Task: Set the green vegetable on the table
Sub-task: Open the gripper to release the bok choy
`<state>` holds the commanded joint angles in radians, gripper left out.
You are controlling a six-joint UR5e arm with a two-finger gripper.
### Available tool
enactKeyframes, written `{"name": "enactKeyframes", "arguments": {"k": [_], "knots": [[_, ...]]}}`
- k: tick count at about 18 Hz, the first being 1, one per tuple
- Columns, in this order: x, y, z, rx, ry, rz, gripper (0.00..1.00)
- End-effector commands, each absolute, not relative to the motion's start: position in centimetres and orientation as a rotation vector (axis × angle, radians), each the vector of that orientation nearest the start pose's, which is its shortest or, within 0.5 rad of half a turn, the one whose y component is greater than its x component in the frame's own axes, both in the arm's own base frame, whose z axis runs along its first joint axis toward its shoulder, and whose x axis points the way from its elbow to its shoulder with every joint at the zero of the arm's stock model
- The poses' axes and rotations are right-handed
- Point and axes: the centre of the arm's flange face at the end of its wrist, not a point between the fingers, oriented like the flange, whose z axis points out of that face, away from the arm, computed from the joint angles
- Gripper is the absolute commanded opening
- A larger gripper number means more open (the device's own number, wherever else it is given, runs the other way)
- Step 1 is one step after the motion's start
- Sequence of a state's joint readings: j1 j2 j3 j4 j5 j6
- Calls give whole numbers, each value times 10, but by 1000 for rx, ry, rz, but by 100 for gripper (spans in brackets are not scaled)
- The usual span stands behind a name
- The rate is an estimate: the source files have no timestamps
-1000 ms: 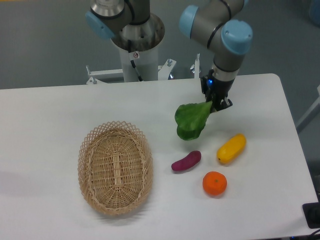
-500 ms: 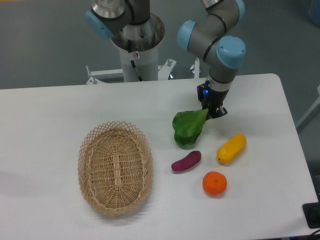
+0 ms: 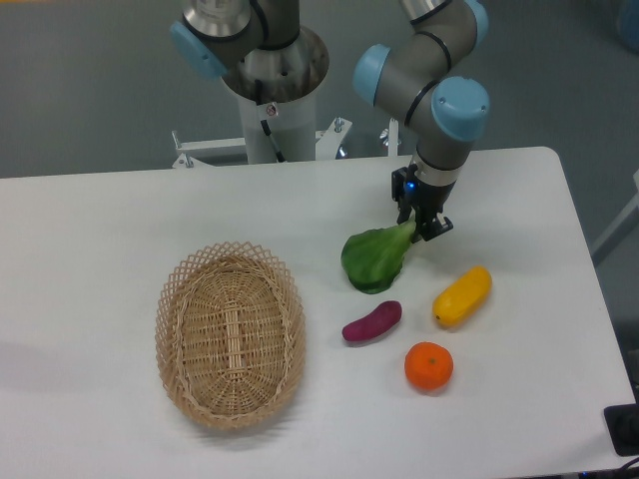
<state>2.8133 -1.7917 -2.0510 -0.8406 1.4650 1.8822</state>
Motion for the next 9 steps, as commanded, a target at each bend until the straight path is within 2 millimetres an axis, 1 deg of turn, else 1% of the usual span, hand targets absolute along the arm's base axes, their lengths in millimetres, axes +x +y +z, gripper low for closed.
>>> {"name": "enactKeyframes", "arguments": {"k": [1,3,6,9], "knots": [[-428,297,235,-2882,956,68,100],[-441,301,258,-2879,959,147,100],[-453,305,288,-2873,953,240,100],[-467,315,329,-2880,841,327,100]]}}
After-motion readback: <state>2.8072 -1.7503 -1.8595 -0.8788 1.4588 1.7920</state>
